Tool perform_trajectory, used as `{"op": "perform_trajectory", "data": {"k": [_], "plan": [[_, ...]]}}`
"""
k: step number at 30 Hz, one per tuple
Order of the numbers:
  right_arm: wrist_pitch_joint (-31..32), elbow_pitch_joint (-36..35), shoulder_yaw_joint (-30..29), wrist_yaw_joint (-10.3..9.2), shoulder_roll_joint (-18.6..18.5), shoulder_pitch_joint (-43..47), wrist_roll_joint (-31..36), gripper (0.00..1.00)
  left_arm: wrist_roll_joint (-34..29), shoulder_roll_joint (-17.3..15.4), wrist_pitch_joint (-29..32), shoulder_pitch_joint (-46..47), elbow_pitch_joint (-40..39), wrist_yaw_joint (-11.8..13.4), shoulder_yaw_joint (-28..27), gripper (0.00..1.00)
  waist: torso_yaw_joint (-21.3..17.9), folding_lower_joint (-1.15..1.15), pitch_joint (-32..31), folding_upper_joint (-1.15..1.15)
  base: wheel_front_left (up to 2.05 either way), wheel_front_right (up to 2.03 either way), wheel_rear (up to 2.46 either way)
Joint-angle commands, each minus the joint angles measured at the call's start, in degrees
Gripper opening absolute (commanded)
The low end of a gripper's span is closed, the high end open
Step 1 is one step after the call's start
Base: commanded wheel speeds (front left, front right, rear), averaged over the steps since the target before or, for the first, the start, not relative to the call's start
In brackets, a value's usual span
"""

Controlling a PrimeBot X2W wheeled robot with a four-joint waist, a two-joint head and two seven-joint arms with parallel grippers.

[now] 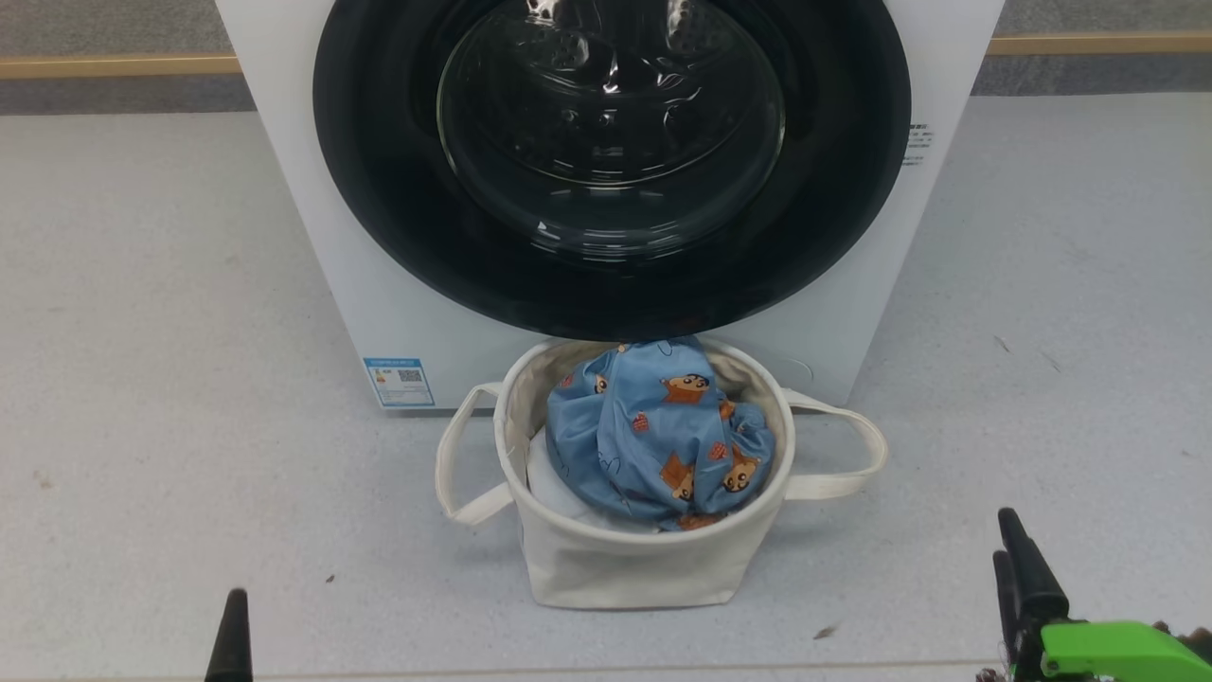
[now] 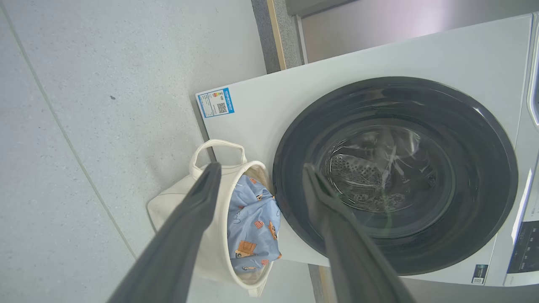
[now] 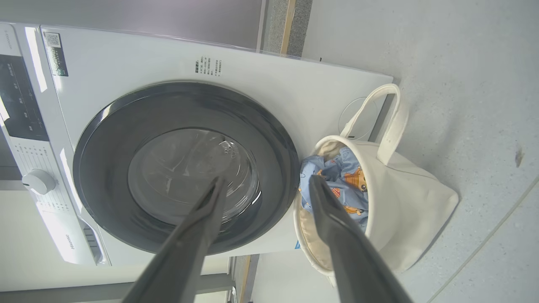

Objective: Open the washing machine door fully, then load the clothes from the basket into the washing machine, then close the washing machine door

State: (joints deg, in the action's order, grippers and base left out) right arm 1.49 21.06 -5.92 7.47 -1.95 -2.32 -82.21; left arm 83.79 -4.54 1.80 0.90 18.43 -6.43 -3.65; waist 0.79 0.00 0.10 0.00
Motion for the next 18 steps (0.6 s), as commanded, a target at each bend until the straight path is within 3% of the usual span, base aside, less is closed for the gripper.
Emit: {"op": "perform_trajectory", "data": {"k": [1, 18], "plan": [[-0.74, -2.46, 0.61, 0.01, -0.26, -3.53, 2.18, 1.0, -1.84, -1.72, -0.78, 2.97, -2.18, 0.36, -0.27, 1.0, 0.04, 0.0, -0.01, 0.0, 0.0, 0.0, 0.0], [-3.59, -5.24, 1.96, 0.01, -0.38, -5.66, 24.22, 1.0, -17.61, -5.23, -3.89, 4.2, -5.37, 2.62, 1.52, 1.0, 0.51, 0.0, 0.0, 0.0, 0.0, 0.0, 0.0]]}}
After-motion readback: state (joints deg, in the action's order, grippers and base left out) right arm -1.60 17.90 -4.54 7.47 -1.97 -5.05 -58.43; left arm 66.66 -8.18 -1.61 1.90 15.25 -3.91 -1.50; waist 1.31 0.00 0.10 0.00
